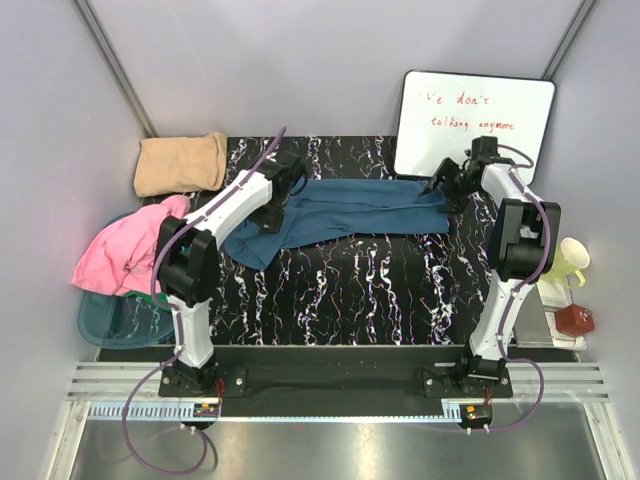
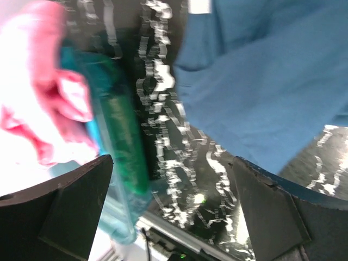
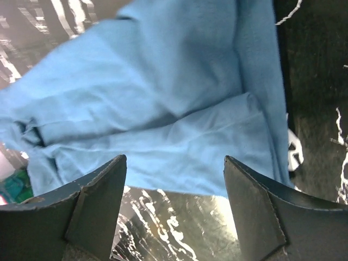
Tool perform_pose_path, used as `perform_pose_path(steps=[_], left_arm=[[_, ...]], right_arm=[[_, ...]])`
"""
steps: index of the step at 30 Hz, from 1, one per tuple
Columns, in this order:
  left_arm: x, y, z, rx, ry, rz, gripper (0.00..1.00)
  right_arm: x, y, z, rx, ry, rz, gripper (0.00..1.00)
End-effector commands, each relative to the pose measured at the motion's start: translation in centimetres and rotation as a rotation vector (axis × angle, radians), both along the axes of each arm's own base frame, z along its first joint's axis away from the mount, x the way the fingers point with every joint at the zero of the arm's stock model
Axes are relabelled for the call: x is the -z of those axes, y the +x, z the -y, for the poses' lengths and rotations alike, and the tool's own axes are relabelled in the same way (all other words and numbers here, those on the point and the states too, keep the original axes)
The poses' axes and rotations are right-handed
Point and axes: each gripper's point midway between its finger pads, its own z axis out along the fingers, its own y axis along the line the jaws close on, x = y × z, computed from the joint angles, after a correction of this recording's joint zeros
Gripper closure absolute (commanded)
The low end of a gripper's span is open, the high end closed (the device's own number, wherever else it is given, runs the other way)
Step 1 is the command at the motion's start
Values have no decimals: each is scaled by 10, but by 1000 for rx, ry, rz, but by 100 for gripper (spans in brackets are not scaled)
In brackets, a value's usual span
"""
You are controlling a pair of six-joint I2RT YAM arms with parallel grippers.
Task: Fold and stack the t-shirts
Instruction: Fold the other side of the tshirt into a rectangle
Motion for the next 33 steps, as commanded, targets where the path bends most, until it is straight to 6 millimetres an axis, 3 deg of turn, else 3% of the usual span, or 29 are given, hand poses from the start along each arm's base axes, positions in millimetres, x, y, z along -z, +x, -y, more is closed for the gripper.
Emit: perform_pose_path(steps=[1,4,8,17,21,27,33], left_arm=[[20,6,32,71,-290,-16,1],[31,6,44,76,-453,-29,1],[34,10,38,4,-643,-21,1],[22,21,18,-31,-679,25,1],[16,23,17,-92,-778,43,1],[23,32,8,-232,-1037,75,3],[38,38,6,-264,-1110,27,10]], right_arm=[[-37,1,-8,-42,5,89,20],[-33,1,-16,-65,20,82,20],[-38,0,-21,-71,25,91,20],[-43,1,-20,-68,10,101,20],[-54,3,-19,-65,4,123,20],[-62,5,-21,-69,13,132,20],[-73,10,-20,-72,14,153,19]])
